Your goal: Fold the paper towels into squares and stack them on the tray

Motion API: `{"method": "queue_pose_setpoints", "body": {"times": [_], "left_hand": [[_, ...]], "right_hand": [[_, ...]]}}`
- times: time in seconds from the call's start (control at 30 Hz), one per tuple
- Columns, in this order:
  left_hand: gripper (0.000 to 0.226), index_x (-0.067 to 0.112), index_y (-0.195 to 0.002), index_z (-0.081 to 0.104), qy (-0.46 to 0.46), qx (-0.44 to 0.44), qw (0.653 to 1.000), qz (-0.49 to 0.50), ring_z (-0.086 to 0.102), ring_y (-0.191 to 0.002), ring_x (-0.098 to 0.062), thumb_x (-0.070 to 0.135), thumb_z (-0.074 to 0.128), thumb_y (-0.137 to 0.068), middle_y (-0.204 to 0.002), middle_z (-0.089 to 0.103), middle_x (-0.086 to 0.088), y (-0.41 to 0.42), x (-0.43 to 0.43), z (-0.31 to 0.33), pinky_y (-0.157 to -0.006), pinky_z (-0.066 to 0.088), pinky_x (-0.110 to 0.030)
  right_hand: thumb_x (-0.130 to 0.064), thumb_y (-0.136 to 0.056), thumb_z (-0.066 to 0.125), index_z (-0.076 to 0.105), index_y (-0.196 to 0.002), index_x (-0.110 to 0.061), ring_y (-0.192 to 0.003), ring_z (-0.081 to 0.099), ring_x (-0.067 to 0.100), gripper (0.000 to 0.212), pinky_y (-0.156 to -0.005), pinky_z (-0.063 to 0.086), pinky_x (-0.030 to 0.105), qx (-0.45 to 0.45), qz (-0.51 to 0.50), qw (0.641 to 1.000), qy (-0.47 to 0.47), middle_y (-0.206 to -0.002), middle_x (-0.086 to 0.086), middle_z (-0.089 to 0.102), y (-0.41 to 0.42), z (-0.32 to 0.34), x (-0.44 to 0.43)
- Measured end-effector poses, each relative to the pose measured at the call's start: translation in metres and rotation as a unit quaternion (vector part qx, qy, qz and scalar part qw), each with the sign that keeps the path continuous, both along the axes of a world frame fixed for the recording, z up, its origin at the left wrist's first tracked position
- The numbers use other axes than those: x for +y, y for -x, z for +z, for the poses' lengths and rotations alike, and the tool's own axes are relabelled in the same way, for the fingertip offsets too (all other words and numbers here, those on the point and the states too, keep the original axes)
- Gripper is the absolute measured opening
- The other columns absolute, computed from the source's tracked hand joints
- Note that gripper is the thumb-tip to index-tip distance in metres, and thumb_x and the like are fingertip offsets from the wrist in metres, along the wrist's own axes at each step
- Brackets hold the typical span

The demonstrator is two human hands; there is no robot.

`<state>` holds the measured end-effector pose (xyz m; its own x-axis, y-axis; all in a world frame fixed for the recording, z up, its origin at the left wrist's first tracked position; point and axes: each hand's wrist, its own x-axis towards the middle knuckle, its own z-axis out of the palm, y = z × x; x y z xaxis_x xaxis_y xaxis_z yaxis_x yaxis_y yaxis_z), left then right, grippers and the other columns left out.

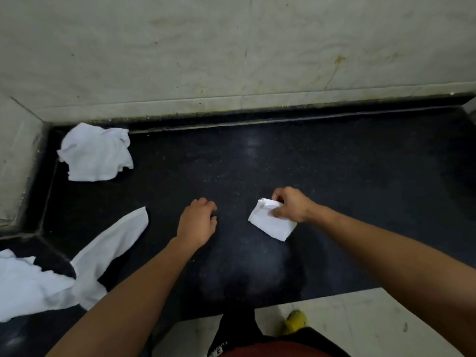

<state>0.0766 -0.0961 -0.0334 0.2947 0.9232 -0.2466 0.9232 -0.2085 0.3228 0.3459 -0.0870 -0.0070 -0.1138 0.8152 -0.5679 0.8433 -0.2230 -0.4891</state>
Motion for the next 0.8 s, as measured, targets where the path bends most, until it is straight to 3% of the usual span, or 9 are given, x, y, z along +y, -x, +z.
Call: {"method": "queue_pose_setpoints", "body": {"times": [0.07, 0.2, 0.33, 0.47, 0.8], "left_hand": [[0.026, 0.017, -0.117, 0.059, 0.0, 0.0, 1.0, -0.02, 0.052, -0.106, -0.021, 0.022, 0.056, -0.092, -0.114, 0.056, -0.002, -0.021, 0.002, 0.011, -0.087, 0.047, -0.035], [0.027, 0.015, -0.117, 0.059, -0.021, -0.012, 0.997, -0.07, 0.054, -0.102, -0.021, 0.019, 0.058, -0.09, -0.11, 0.057, -0.003, -0.084, -0.002, 0.034, -0.081, 0.049, -0.035], [0.027, 0.014, -0.116, 0.06, -0.059, -0.012, 0.988, -0.142, 0.057, -0.101, -0.022, 0.019, 0.057, -0.09, -0.108, 0.059, -0.004, -0.174, -0.019, 0.06, -0.081, 0.049, -0.035], [0.026, 0.016, -0.114, 0.06, -0.084, -0.003, 0.972, -0.218, 0.058, -0.104, -0.026, 0.024, 0.057, -0.089, -0.11, 0.061, -0.004, -0.283, -0.056, 0.079, -0.082, 0.049, -0.036], [0.021, 0.02, -0.108, 0.059, -0.122, -0.021, 0.912, -0.391, 0.06, -0.099, -0.026, 0.029, 0.051, -0.091, -0.108, 0.063, -0.002, -0.505, -0.137, 0.113, -0.078, 0.049, -0.036]], "right_hand": [[-0.016, -0.073, 0.075, 0.056, -0.085, -0.022, -0.08, 0.059, 0.016, 0.023, -0.063, 0.045, 0.029, 0.02, -0.045, 0.998, -0.037, -0.082, -0.007, 0.06, -0.024, 0.014, -0.016], [-0.017, -0.075, 0.072, 0.053, -0.129, -0.021, -0.096, 0.06, 0.019, 0.057, -0.078, 0.048, 0.029, -0.004, -0.1, 0.99, -0.096, -0.103, -0.002, 0.063, -0.083, 0.046, -0.055], [-0.021, -0.076, 0.071, 0.067, -0.099, -0.018, -0.091, 0.063, 0.023, 0.024, -0.076, 0.053, 0.038, -0.058, -0.15, 0.977, -0.136, -0.097, 0.002, 0.068, -0.162, 0.076, -0.105], [-0.036, -0.082, 0.069, 0.059, -0.085, -0.025, -0.084, 0.06, 0.022, 0.015, -0.066, 0.045, 0.035, -0.093, -0.187, 0.961, -0.179, -0.087, -0.002, 0.063, -0.251, 0.102, -0.176], [-0.047, -0.091, 0.055, 0.058, -0.109, -0.023, -0.099, 0.06, 0.032, 0.03, -0.066, 0.037, 0.034, -0.232, -0.247, 0.913, -0.228, -0.104, 0.007, 0.066, -0.432, 0.135, -0.319]]}}
